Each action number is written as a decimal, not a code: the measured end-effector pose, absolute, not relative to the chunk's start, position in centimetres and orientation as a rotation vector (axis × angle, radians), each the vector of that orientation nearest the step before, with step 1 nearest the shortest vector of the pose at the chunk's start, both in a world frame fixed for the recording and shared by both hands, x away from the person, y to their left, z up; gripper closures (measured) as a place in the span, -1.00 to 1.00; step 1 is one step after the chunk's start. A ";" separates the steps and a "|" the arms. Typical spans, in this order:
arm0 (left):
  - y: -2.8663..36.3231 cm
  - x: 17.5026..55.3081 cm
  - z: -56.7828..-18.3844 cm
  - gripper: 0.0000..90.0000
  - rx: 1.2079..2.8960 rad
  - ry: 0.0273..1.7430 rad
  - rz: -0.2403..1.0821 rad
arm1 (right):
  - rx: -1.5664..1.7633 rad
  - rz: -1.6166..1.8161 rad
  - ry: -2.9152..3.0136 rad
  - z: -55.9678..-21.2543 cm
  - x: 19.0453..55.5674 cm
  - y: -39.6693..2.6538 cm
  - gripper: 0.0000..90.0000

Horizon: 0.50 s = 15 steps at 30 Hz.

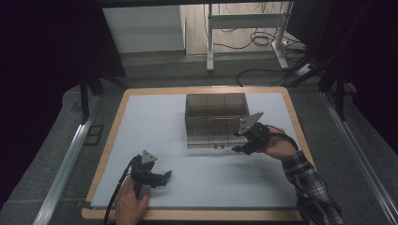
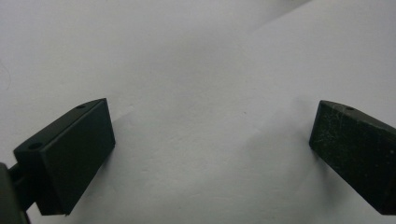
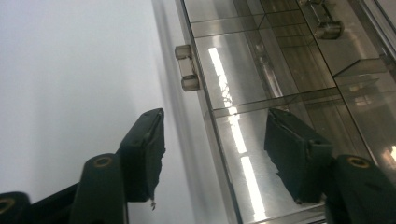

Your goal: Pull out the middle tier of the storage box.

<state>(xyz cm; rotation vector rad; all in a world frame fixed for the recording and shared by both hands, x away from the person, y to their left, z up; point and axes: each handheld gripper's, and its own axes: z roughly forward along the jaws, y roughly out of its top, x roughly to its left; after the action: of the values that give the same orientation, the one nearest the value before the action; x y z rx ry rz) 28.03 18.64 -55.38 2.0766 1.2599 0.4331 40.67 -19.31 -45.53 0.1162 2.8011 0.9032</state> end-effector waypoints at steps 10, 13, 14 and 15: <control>18.6 28.0 -55.4 -1.00 2.076 1.260 0.433 | 0.249 0.981 2.738 -45.6 39.8 -20.5 -0.44; 18.6 28.0 -55.4 -1.00 2.076 1.260 0.434 | 0.287 1.005 2.722 -45.6 39.5 -21.0 -0.50; 18.6 28.0 -55.4 -1.00 2.077 1.260 0.433 | 0.294 1.001 2.720 -45.7 39.4 -21.1 -0.51; 18.6 28.0 -55.4 -1.00 2.077 1.260 0.433 | 0.308 0.988 2.716 -45.7 39.4 -21.2 -0.54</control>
<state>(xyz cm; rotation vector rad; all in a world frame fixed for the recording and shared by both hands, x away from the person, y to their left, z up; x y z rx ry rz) 28.03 18.64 -55.38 2.0768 1.2602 0.4331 39.36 -21.17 -45.73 0.3078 2.7156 0.9884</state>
